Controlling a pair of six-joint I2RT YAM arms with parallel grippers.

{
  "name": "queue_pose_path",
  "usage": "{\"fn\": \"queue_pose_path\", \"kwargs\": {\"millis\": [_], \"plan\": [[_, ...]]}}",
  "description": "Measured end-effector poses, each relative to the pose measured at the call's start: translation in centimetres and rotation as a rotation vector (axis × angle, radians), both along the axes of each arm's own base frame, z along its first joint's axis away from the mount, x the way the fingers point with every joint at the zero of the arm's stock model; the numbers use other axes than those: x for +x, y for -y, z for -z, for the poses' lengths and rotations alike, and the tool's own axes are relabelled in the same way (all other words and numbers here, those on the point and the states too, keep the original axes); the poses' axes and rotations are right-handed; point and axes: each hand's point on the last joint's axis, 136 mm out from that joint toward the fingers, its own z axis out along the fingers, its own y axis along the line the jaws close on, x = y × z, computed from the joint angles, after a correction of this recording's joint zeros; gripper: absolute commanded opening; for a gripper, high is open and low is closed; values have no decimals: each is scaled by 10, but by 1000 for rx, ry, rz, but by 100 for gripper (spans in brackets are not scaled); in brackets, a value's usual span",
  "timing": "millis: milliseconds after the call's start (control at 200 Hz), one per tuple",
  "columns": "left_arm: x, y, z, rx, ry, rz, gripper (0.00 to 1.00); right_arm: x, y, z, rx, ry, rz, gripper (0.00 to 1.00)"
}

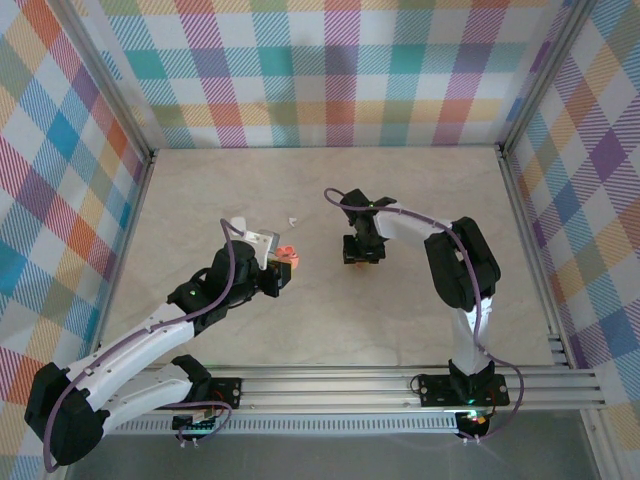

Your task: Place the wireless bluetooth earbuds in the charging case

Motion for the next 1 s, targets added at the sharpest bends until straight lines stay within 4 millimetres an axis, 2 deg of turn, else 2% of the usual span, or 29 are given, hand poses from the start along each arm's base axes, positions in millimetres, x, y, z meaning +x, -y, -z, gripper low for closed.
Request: {"fn": "queue_pose_path", "kwargs": {"millis": [235, 440, 765, 1000], "plan": [[0, 0, -2, 1, 8, 3, 0, -1, -1, 0, 6, -4, -1, 36], [-2, -2, -6, -6, 26, 6, 0, -1, -1, 3, 2, -10, -1, 36], [-5, -5, -11, -16, 48, 5, 0, -2, 0, 3, 0, -15, -2, 28], [-8, 0, -6, -1, 40, 48, 0, -2, 0, 0, 2, -8, -2, 25]]}}
